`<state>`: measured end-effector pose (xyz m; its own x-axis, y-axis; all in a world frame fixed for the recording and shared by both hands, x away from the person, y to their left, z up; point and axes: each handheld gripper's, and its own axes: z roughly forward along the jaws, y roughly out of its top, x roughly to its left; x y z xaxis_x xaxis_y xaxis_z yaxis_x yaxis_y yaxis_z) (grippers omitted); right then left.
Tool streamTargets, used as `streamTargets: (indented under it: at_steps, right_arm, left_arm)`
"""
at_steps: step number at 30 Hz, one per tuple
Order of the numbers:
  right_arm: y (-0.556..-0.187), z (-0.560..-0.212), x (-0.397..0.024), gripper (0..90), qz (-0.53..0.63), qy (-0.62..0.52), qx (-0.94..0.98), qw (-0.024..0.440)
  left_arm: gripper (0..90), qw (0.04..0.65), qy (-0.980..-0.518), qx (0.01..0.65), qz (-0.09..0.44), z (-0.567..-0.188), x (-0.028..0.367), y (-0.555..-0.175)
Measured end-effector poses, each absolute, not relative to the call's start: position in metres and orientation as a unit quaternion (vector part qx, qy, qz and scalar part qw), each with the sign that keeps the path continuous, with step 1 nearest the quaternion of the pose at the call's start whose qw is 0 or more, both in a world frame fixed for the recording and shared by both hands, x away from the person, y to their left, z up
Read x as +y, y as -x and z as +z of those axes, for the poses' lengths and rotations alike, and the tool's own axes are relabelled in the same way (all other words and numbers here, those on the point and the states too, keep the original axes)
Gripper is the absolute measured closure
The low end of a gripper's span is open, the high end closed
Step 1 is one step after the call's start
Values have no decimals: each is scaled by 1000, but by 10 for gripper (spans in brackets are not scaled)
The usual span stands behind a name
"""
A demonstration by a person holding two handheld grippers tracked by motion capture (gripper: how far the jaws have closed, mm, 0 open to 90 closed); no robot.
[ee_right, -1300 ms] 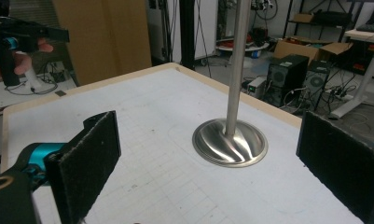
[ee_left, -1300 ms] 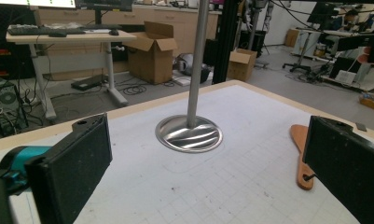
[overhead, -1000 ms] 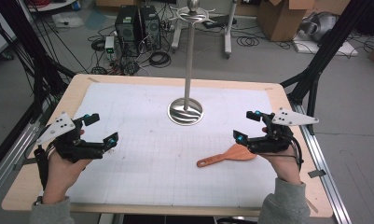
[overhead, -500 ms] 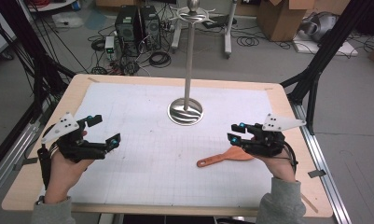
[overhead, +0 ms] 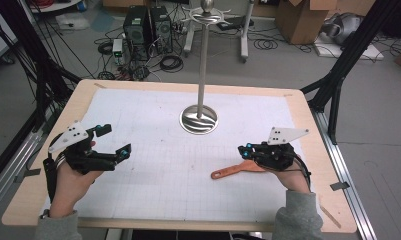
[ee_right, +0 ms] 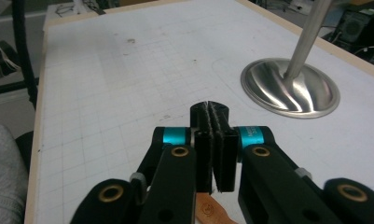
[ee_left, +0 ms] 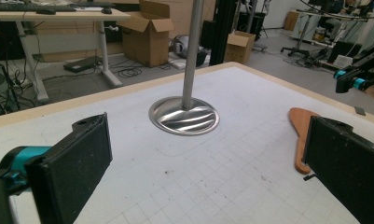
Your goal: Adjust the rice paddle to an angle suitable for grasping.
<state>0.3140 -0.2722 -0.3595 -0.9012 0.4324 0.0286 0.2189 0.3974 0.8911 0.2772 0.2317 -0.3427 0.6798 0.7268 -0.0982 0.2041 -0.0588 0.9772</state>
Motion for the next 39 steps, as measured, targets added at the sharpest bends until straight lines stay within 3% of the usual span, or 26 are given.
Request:
streamTargets:
  at_steps: [25, 39]
  right_arm:
    - [-329, -409, -257, 889, 476, -155, 865, 20]
    - [-331, -425, -240, 889, 435, -141, 889, -2]
  left_arm:
    - [17, 591, -699, 340, 214, -346, 231, -281]
    - [17, 590, -699, 344, 213, -348, 231, -281]
